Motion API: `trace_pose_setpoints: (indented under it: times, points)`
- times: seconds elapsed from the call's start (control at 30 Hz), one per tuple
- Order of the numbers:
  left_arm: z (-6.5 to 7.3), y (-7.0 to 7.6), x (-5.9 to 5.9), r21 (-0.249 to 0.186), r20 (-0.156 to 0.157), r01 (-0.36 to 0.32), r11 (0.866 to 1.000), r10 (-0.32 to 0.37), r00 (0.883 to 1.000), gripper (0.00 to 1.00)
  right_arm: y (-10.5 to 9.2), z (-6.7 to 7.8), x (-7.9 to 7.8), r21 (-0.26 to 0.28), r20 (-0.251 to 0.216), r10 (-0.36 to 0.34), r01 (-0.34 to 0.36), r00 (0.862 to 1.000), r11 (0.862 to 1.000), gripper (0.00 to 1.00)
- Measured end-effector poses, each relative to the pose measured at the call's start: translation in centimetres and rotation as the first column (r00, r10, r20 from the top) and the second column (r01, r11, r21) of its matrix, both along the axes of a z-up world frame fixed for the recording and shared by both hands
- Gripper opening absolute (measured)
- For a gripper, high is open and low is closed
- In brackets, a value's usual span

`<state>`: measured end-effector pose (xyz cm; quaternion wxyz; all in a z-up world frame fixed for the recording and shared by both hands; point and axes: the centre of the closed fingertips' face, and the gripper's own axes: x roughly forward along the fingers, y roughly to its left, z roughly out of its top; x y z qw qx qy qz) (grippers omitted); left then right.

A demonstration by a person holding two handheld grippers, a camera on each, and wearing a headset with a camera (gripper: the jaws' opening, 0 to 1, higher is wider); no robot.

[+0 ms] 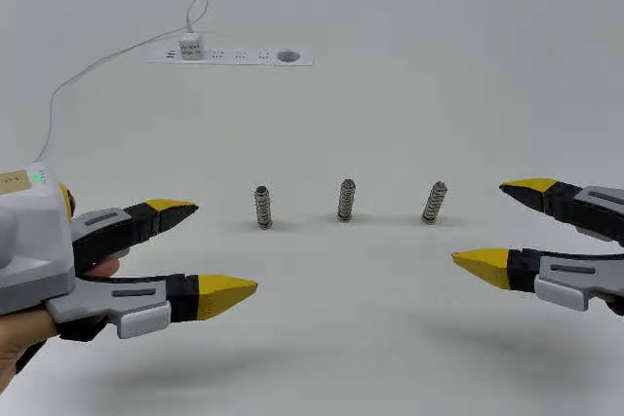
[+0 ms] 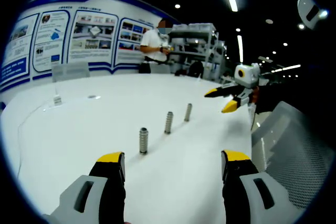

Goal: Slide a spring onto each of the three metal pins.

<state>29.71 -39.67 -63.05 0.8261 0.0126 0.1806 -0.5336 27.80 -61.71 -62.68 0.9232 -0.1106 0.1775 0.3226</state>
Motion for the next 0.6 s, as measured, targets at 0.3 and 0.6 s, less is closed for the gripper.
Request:
trace_pose_setpoints:
  times: [0.3,0.6]
  points:
    - [-0.15,0.28,-0.05,0.002,-0.004,-0.005,1.000,0.005,1.000,0.77,0.11,0.07,-0.08,0.006,-0.002,-0.004,0.004,1.000,1.000,0.63]
    - [-0.09,0.35,0.01,0.003,-0.006,-0.008,1.000,0.008,1.000,0.78,0.15,0.13,-0.05,0.007,-0.002,-0.005,0.005,1.000,1.000,0.63]
